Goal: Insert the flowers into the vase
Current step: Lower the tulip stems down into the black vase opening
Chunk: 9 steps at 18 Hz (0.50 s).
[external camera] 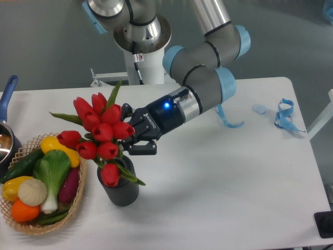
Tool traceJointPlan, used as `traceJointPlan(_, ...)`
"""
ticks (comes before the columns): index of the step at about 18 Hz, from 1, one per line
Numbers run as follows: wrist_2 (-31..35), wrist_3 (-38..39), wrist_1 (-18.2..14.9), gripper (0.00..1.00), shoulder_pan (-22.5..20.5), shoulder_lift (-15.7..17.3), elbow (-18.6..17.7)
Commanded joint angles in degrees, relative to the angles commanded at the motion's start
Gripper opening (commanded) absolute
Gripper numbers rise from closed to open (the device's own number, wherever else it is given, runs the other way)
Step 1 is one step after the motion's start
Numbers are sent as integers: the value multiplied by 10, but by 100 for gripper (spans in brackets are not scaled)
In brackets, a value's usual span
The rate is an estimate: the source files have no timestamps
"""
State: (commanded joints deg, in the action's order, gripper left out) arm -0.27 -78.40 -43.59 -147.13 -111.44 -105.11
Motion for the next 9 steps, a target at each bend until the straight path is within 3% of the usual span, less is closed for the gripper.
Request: traceJointPlan(9, 21, -5, 0, 20, -3, -24, -13)
